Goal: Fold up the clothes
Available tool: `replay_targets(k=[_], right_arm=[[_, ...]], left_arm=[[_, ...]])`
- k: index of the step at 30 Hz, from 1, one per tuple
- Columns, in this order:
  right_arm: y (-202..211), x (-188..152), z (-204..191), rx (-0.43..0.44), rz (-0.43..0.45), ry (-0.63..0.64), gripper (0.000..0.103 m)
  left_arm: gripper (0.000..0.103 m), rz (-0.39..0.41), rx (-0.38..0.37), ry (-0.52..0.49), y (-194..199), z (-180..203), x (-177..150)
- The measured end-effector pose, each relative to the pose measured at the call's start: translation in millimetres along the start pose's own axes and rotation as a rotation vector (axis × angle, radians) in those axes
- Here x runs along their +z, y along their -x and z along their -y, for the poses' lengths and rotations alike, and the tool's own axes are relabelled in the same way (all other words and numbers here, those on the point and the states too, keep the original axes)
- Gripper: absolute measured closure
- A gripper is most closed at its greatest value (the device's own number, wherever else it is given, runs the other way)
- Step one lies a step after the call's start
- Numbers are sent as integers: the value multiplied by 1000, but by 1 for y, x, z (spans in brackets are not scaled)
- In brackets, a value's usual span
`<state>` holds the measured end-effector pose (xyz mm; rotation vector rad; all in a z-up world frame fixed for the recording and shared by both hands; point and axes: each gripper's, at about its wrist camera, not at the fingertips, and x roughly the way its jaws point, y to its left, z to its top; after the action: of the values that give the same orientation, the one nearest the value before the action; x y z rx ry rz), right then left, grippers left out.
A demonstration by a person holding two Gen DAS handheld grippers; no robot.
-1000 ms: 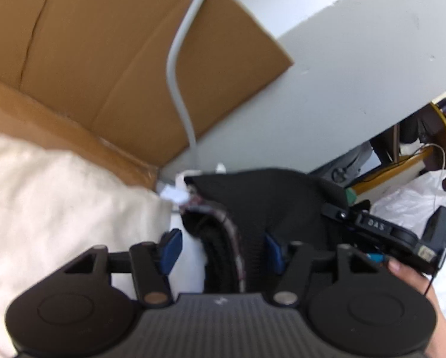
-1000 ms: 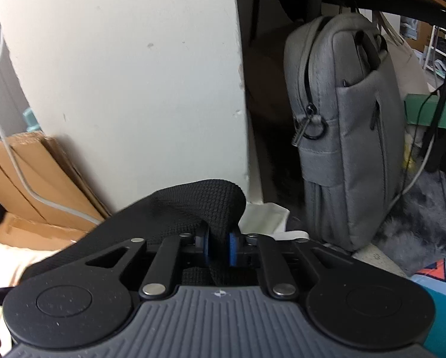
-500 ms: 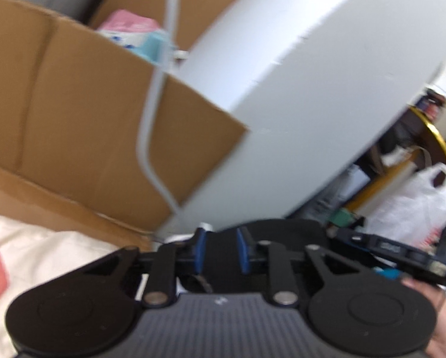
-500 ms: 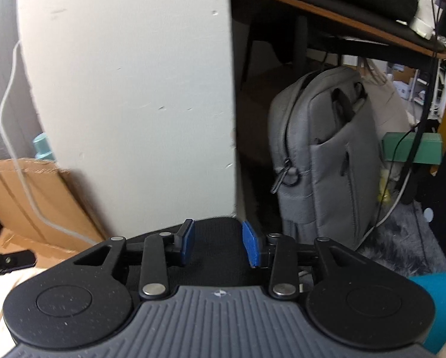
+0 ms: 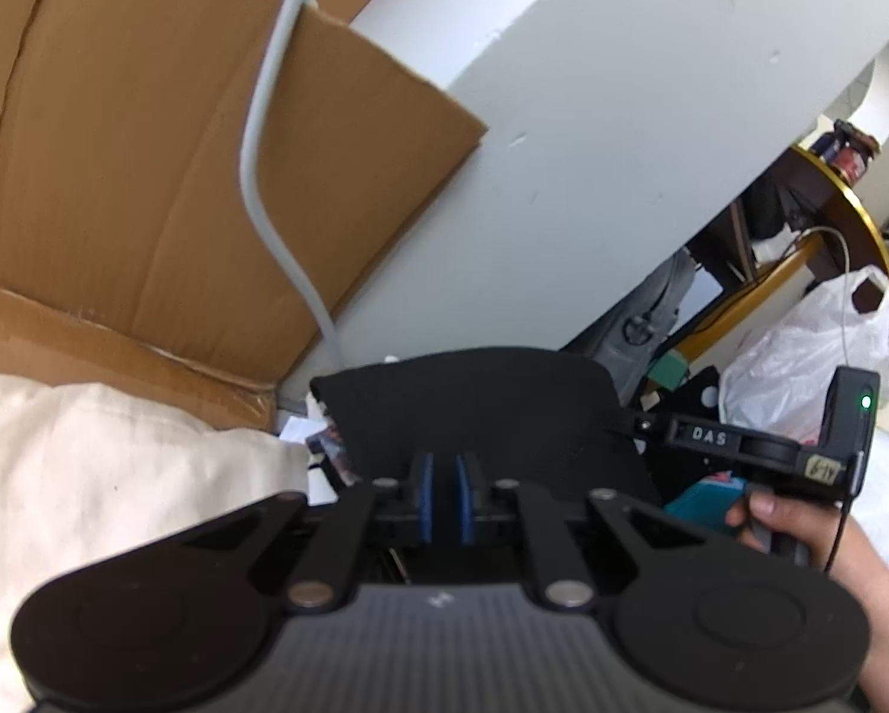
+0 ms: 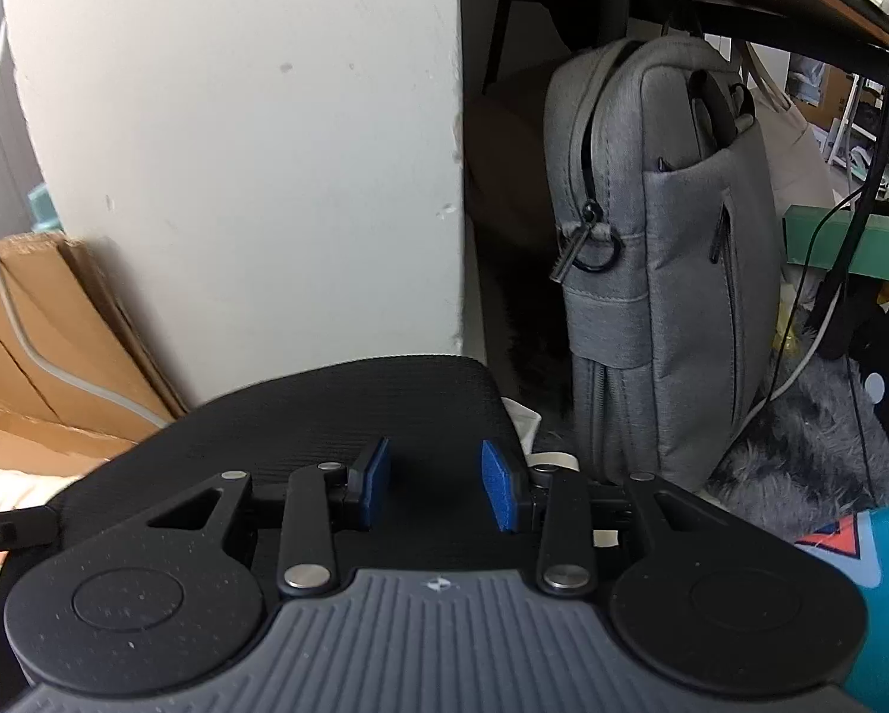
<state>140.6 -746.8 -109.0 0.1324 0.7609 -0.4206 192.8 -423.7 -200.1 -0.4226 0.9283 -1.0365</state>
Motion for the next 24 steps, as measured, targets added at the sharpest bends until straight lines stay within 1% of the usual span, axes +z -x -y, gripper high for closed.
replay_targets(k=[4, 8, 11, 16, 18, 19, 21, 24], right_arm=[[-6, -5, 6, -12, -16, -11, 65], [-5, -7, 8, -27, -17, -17, 65], [-1, -7, 6, -36, -16, -12, 64], [9, -5, -1, -24, -31, 21, 64], [15, -4, -4, -18, -32, 27, 64], [20, -3, -5, -11, -32, 23, 64], [27, -2, -9, 0, -36, 16, 64], [37, -1, -17, 35, -69, 1, 64]], left_arm=[[93, -7, 4, 34, -1, -9, 0], [93, -18, 43, -2, -1, -2, 2], [94, -15, 67, -6, 2, 6, 4], [86, -19, 82, 0, 11, 17, 10], [81, -28, 89, -17, 16, 22, 12], [79, -34, 98, -29, 20, 25, 14], [72, -40, 116, -40, 29, 31, 17], [68, -43, 142, -43, 43, 35, 20]])
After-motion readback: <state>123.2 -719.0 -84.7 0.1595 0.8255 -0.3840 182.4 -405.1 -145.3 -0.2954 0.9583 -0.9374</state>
